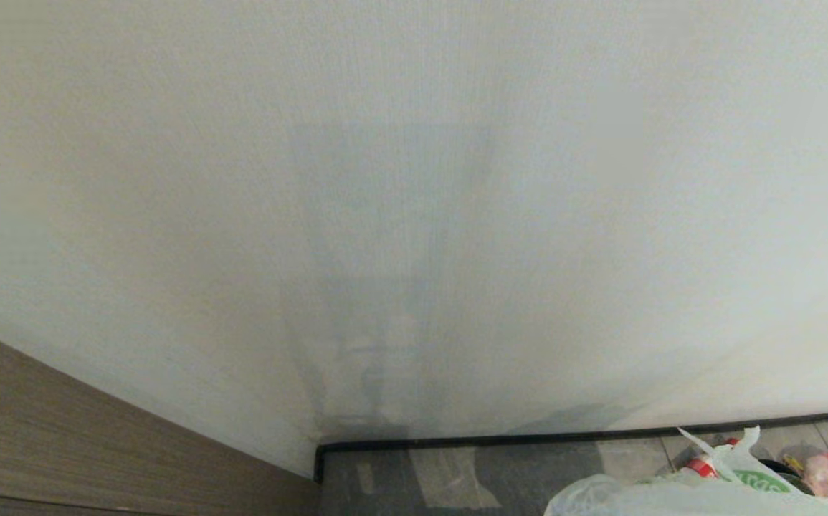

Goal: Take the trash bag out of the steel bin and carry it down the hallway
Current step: Put the trash bag at the door

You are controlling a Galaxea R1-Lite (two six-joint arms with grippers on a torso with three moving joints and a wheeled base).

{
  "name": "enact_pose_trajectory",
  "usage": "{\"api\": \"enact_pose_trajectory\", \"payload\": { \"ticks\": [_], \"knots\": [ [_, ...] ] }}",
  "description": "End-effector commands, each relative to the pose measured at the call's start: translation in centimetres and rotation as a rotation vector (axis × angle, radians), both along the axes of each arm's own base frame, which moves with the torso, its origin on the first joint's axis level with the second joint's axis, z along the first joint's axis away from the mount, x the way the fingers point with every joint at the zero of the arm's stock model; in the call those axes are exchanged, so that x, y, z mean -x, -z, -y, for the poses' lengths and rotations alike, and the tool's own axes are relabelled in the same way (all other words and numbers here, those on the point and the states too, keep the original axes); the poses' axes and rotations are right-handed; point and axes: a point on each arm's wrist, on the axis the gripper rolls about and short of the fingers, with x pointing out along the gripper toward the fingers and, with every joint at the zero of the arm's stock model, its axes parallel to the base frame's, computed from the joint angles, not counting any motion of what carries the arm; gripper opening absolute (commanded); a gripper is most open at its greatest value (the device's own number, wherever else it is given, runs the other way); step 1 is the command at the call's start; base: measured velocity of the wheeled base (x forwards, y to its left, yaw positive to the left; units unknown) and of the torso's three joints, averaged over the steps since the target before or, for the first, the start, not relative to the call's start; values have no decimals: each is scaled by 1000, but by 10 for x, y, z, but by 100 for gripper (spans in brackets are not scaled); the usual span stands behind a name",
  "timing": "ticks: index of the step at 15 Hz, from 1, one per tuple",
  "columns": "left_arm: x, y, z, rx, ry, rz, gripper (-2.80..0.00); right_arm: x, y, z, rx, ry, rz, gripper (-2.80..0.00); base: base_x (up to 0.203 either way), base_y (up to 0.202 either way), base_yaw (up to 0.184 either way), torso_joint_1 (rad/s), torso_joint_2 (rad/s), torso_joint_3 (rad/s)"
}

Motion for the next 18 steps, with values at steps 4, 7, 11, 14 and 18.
{"api": "enact_pose_trajectory", "payload": {
  "ticks": [4,7,11,14,18],
  "knots": [
    [0,0,0,1,0,2,-280,12,-47,-1,-6,-62,70,-280,0,0,0,0,0,0],
    [0,0,0,1,0,0,-280,32,-58,-1,2,-57,-159,-280,0,0,0,0,0,0],
    [0,0,0,1,0,2,-280,31,-68,0,50,-46,-352,-280,0,0,0,0,0,0],
    [0,1,0,1,0,0,-280,6,-80,0,81,-55,-440,-280,0,0,0,0,0,0],
    [0,0,0,1,0,3,-280,-19,-84,0,120,-47,-571,-280,0,0,0,0,0,0]
  ]
}}
